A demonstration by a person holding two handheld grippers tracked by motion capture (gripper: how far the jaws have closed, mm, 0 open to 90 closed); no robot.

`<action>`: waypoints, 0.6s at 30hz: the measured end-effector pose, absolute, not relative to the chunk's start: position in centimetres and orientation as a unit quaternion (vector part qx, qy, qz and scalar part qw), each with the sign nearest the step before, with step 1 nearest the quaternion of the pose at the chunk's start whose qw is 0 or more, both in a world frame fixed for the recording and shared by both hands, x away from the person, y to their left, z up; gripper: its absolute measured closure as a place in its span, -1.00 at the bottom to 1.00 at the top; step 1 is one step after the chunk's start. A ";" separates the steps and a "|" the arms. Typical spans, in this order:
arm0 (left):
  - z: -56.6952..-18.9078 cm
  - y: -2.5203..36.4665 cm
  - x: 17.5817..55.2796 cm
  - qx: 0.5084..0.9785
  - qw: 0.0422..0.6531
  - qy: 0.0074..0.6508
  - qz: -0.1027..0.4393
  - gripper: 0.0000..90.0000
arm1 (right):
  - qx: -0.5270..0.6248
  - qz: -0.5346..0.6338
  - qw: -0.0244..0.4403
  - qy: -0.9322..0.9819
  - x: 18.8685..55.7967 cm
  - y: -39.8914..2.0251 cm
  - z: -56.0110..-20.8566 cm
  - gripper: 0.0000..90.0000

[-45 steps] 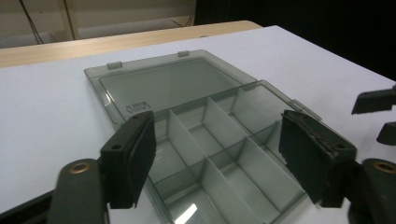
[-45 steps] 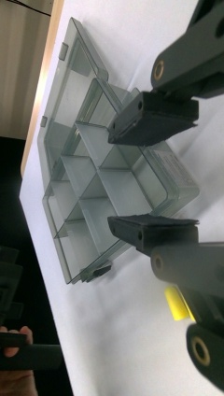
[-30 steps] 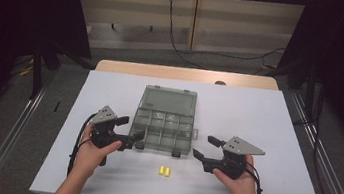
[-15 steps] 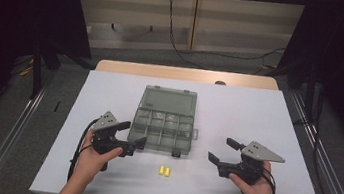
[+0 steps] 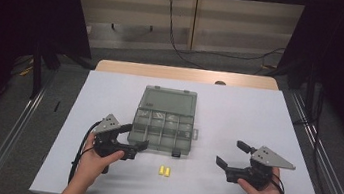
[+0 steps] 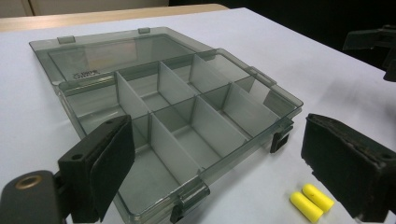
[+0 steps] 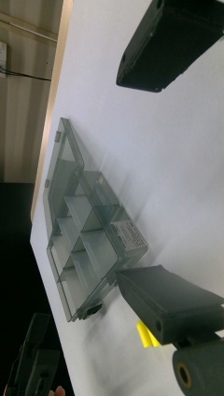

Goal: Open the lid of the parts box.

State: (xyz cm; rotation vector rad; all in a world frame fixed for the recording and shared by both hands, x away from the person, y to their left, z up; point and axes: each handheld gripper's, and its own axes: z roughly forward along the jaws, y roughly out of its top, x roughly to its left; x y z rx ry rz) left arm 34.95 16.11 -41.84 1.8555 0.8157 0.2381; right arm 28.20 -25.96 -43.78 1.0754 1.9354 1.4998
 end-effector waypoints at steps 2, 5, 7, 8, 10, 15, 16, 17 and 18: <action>-41.9 16.0 34.9 0.777 0.520 0.340 0.102 -0.79 | 0.393 0.545 0.232 0.703 28.0 -26.2 -43.8 -0.86; -42.1 16.0 34.8 0.777 0.520 0.340 0.100 -0.79 | 0.393 0.542 0.236 0.705 27.7 -26.5 -43.9 -0.87; -42.1 16.0 34.8 0.777 0.520 0.339 0.099 -0.79 | 0.394 0.540 0.239 0.704 27.5 -26.7 -43.9 -0.87; -42.1 16.0 34.7 0.777 0.521 0.338 0.099 -0.79 | 0.395 0.540 0.242 0.703 27.4 -26.9 -43.9 -0.87; -42.1 16.0 34.6 0.779 0.519 0.336 0.100 -0.79 | 0.396 0.543 0.242 0.700 27.3 -27.1 -43.9 -0.88; -42.3 16.1 34.3 0.784 0.516 0.332 0.095 -0.81 | 0.396 0.542 0.237 0.702 27.0 -27.4 -44.2 -0.90; -42.4 16.1 34.2 0.786 0.514 0.330 0.095 -0.81 | 0.392 0.540 0.236 0.706 26.9 -27.4 -44.3 -0.91; -42.4 16.1 34.2 0.786 0.514 0.329 0.096 -0.81 | 0.390 0.539 0.237 0.708 26.8 -27.5 -44.4 -0.91; -42.4 16.1 34.2 0.787 0.513 0.328 0.096 -0.81 | 0.388 0.540 0.237 0.708 26.8 -27.6 -44.4 -0.91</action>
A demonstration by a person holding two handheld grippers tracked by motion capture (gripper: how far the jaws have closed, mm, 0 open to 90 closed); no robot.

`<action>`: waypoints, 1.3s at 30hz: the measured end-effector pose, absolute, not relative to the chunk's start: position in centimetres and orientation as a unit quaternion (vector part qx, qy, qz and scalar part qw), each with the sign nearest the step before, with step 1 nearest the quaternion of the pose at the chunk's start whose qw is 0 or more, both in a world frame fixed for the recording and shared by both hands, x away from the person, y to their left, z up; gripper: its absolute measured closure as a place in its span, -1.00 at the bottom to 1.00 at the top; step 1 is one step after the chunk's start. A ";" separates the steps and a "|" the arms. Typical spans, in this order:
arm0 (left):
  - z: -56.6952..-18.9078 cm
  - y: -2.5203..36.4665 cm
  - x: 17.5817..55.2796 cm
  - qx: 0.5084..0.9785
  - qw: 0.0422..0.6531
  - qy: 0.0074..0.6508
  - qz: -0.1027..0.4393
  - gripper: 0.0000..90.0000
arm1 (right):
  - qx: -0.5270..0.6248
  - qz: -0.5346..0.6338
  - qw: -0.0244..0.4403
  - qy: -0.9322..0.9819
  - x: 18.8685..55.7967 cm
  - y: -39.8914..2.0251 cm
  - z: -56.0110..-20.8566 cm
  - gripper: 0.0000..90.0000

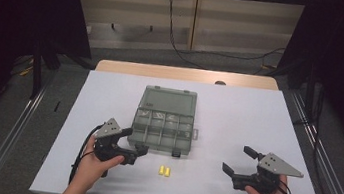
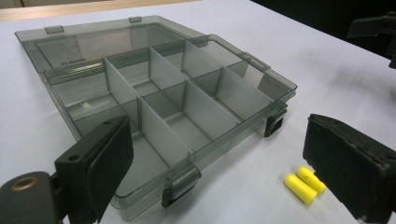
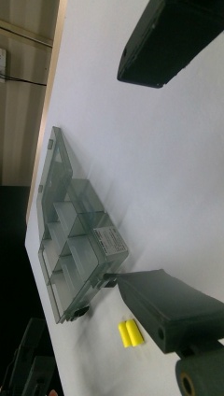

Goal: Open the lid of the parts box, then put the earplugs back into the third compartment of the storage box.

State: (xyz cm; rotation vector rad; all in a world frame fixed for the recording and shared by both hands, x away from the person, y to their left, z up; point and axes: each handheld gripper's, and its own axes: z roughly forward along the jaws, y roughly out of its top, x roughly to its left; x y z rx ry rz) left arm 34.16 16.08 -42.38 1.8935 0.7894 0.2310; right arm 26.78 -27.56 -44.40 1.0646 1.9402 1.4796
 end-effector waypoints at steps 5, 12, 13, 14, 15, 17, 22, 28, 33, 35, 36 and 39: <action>-42.5 15.9 34.0 0.792 0.511 0.322 0.091 -0.81 | 0.395 0.545 0.239 0.700 26.7 -28.0 -44.4 -0.91; -42.6 15.8 33.8 0.796 0.508 0.316 0.087 -0.82 | 0.396 0.545 0.241 0.699 26.8 -28.1 -44.6 -0.91; -42.6 15.7 33.7 0.794 0.511 0.317 0.085 -0.83 | 0.394 0.544 0.242 0.701 26.8 -28.0 -44.5 -0.92; -42.6 15.7 33.6 0.795 0.510 0.317 0.085 -0.83 | 0.391 0.545 0.242 0.701 26.8 -27.9 -44.5 -0.92; -42.6 15.7 33.6 0.798 0.507 0.315 0.085 -0.83 | 0.388 0.546 0.243 0.702 26.7 -27.8 -44.5 -0.92; -42.7 15.7 33.6 0.798 0.508 0.314 0.084 -0.83 | 0.385 0.546 0.242 0.703 26.7 -27.6 -44.5 -0.92; -42.7 15.6 33.5 0.797 0.510 0.315 0.081 -0.84 | 0.382 0.549 0.239 0.704 26.8 -27.3 -44.4 -0.93; -42.8 15.2 33.3 0.805 0.504 0.305 0.076 -0.86 | 0.378 0.549 0.242 0.705 26.7 -27.3 -44.4 -0.93; -42.9 14.6 33.2 0.811 0.498 0.297 0.074 -0.90 | 0.374 0.545 0.248 0.708 26.7 -27.4 -44.4 -0.93; -42.9 14.5 33.1 0.812 0.500 0.291 0.075 -0.91 | 0.376 0.547 0.248 0.706 26.7 -27.4 -44.3 -0.93; -42.9 14.5 33.2 0.813 0.499 0.289 0.076 -0.91 | 0.376 0.547 0.249 0.706 26.7 -27.4 -44.3 -0.93; -42.9 14.5 33.2 0.816 0.499 0.284 0.069 -0.92 | 0.375 0.547 0.250 0.705 26.7 -27.5 -44.3 -0.93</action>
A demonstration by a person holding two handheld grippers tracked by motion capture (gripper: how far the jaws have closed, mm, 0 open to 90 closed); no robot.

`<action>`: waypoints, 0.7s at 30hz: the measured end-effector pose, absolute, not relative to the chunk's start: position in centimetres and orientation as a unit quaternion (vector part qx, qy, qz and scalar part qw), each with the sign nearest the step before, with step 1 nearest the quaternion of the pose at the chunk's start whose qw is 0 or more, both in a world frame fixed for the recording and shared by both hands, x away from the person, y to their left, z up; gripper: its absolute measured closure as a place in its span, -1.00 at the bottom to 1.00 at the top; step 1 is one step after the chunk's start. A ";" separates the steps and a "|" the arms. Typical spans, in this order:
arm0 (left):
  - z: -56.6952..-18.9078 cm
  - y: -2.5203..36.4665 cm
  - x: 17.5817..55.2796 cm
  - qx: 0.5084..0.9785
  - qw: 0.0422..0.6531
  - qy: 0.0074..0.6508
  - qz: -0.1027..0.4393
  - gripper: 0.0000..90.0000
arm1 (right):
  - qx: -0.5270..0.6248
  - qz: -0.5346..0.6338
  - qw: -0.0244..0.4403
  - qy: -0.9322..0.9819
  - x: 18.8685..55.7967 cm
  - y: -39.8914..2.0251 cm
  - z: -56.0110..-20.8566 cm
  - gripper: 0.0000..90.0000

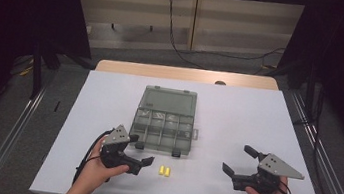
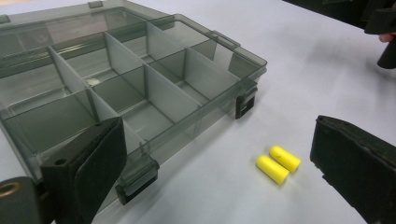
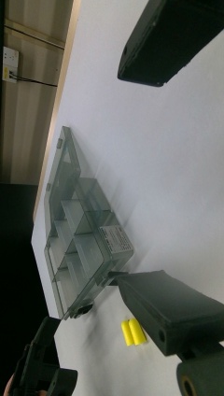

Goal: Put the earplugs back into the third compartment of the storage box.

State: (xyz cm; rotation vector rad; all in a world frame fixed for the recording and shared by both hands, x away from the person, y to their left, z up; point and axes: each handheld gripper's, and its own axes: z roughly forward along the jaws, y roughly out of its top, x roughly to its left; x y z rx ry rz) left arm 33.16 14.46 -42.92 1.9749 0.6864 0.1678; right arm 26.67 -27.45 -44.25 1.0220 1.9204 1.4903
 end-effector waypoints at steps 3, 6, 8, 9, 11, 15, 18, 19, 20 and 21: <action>-43.1 14.1 33.1 0.825 0.487 0.279 0.068 -0.93 | 0.379 0.548 0.246 0.704 26.7 -27.5 -44.3 -0.93; -43.4 13.7 33.0 0.835 0.476 0.269 0.066 -0.92 | 0.381 0.548 0.247 0.703 26.7 -27.6 -44.3 -0.93; -43.4 13.5 32.9 0.837 0.474 0.266 0.059 -0.91 | 0.380 0.550 0.247 0.702 26.7 -27.7 -44.3 -0.93; -43.4 13.4 32.9 0.838 0.475 0.263 0.058 -0.90 | 0.380 0.551 0.247 0.701 26.7 -27.6 -44.3 -0.93; -43.4 13.4 32.9 0.839 0.473 0.263 0.057 -0.89 | 0.379 0.551 0.246 0.702 26.7 -27.6 -44.3 -0.93; -43.5 13.3 33.0 0.841 0.468 0.267 0.055 -0.89 | 0.379 0.551 0.244 0.703 26.7 -27.6 -44.3 -0.92; -43.5 13.1 33.0 0.843 0.464 0.267 0.045 -0.82 | 0.379 0.552 0.246 0.701 26.7 -27.7 -44.2 -0.92; -43.6 13.0 33.0 0.845 0.462 0.266 0.045 -0.81 | 0.380 0.552 0.246 0.700 26.7 -27.7 -44.2 -0.92; -43.6 12.9 33.0 0.846 0.459 0.267 0.044 -0.80 | 0.381 0.553 0.247 0.699 26.7 -27.7 -44.2 -0.92; -43.7 12.8 33.0 0.847 0.457 0.270 0.042 -0.80 | 0.382 0.553 0.247 0.698 26.7 -27.8 -44.2 -0.92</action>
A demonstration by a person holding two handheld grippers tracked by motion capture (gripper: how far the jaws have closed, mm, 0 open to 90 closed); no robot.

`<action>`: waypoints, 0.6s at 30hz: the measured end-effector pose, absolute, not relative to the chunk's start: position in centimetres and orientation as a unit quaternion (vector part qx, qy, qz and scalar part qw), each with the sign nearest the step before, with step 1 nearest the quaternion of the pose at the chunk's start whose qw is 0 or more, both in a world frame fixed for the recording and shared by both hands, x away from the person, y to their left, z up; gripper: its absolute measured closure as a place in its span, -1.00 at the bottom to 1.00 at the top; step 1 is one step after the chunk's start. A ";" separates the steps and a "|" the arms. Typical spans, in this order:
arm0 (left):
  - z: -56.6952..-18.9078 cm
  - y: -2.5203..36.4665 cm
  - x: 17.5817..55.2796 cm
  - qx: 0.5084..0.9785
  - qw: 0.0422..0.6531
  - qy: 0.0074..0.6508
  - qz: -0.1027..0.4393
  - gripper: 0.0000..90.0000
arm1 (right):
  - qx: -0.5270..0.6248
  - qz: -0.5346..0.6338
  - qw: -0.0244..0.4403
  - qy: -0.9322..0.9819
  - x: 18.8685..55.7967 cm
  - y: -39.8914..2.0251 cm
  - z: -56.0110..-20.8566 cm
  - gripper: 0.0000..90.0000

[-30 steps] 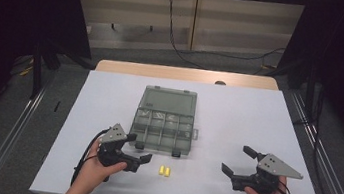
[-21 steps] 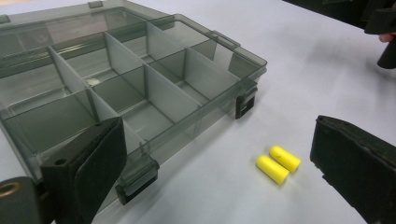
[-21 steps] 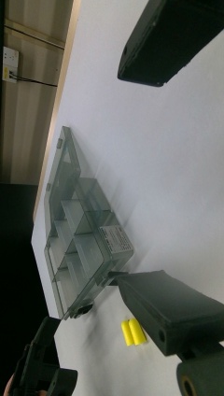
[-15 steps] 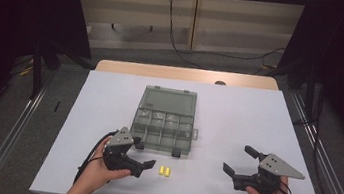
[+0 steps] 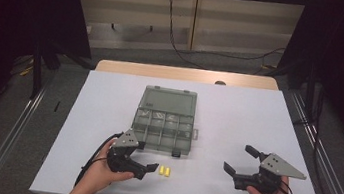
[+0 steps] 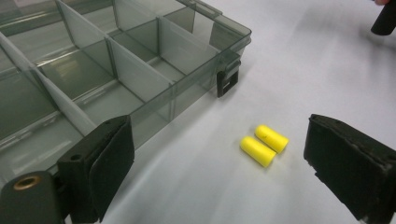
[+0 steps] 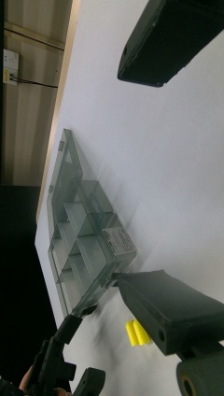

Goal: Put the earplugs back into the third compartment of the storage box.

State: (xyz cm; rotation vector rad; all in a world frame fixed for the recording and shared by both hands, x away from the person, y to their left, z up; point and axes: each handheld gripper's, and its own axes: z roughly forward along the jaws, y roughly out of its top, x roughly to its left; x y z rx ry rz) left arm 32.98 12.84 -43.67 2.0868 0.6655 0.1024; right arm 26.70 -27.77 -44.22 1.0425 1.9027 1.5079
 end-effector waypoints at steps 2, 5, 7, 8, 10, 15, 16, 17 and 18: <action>-43.8 12.7 33.1 0.848 0.452 0.275 0.038 -0.78 | 0.382 0.553 0.247 0.698 26.7 -27.8 -44.2 -0.92; -43.8 12.6 33.1 0.851 0.446 0.276 0.040 -0.78 | 0.382 0.552 0.247 0.699 26.7 -27.7 -44.2 -0.92; -43.8 12.4 33.1 0.853 0.442 0.274 0.039 -0.78 | 0.381 0.552 0.248 0.700 26.7 -27.7 -44.2 -0.92; -43.7 12.3 33.1 0.855 0.439 0.273 0.040 -0.77 | 0.381 0.551 0.248 0.700 26.7 -27.7 -44.2 -0.92; -43.8 12.2 33.1 0.854 0.441 0.273 0.039 -0.76 | 0.381 0.552 0.247 0.699 26.7 -27.7 -44.2 -0.92; -43.8 12.0 33.1 0.857 0.435 0.272 0.038 -0.75 | 0.381 0.552 0.248 0.699 26.7 -27.7 -44.2 -0.92; -43.9 12.0 33.1 0.858 0.435 0.272 0.039 -0.75 | 0.380 0.551 0.248 0.700 26.7 -27.7 -44.2 -0.92; -43.9 12.0 33.1 0.858 0.434 0.271 0.040 -0.75 | 0.381 0.551 0.247 0.701 26.7 -27.7 -44.2 -0.92; -43.9 11.9 33.1 0.859 0.433 0.271 0.039 -0.75 | 0.380 0.551 0.248 0.700 26.7 -27.7 -44.2 -0.92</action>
